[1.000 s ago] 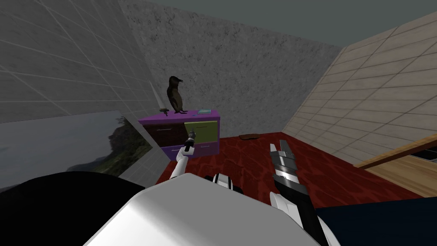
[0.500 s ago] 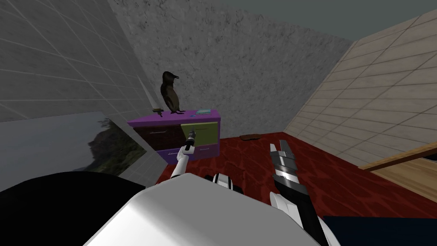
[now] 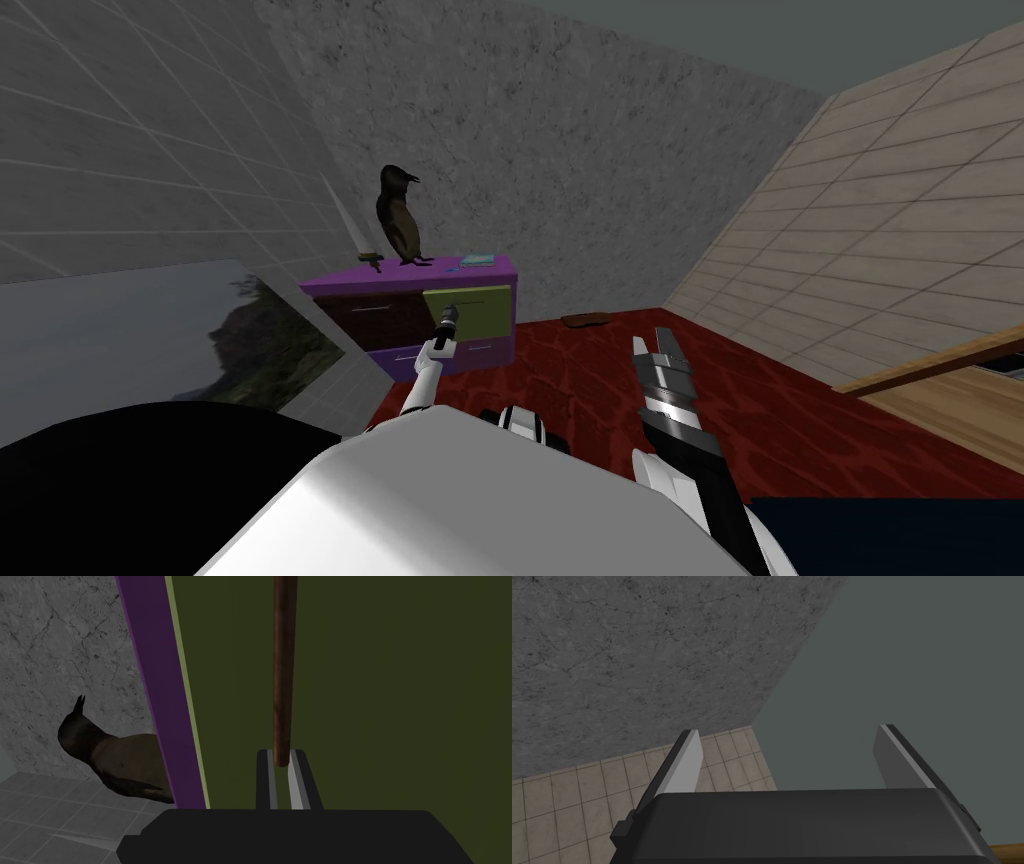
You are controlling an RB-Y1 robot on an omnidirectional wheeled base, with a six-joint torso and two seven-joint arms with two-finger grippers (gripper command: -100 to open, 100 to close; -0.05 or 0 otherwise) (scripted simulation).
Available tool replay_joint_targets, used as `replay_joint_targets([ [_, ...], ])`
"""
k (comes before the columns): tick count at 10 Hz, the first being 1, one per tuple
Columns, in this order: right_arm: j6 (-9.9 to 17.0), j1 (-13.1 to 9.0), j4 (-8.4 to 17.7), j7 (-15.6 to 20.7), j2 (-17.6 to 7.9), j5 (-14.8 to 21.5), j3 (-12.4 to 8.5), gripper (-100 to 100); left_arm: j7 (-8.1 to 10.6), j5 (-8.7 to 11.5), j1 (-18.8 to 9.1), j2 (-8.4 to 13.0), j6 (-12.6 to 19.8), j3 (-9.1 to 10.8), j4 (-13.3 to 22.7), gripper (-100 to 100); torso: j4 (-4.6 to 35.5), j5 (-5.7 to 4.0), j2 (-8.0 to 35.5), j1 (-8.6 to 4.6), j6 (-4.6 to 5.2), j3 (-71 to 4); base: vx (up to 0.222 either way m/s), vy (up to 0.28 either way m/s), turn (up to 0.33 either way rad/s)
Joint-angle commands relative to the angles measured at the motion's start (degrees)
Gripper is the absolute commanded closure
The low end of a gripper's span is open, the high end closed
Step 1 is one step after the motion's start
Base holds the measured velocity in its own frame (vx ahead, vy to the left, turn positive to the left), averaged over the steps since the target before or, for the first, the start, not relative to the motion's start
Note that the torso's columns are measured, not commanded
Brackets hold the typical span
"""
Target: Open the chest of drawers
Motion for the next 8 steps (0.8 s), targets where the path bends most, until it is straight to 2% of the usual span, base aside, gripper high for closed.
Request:
replay_joint_targets([
  [1, 0.0, 0.0, 0.0, 0.0, 0.0, 0.0, 0.0, 0, 0.26, -0.19, 0.0, -0.02, 0.48, -0.28, -0.41, 100, 0.03, -0.02, -0.07, 0.07, -0.02, -0.04, -0.195, -0.096, 0.01],
  [8, 0.0, 0.0, 0.0, 0.0, 0.0, 0.0, 0.0, 0, 0.7, -0.61, 0.62, -0.39, 1.06, -0.74, -0.96, 100, 0.01, -0.04, -0.27, 0.08, 0.03, -0.16, -0.152, -0.069, 0.01],
])
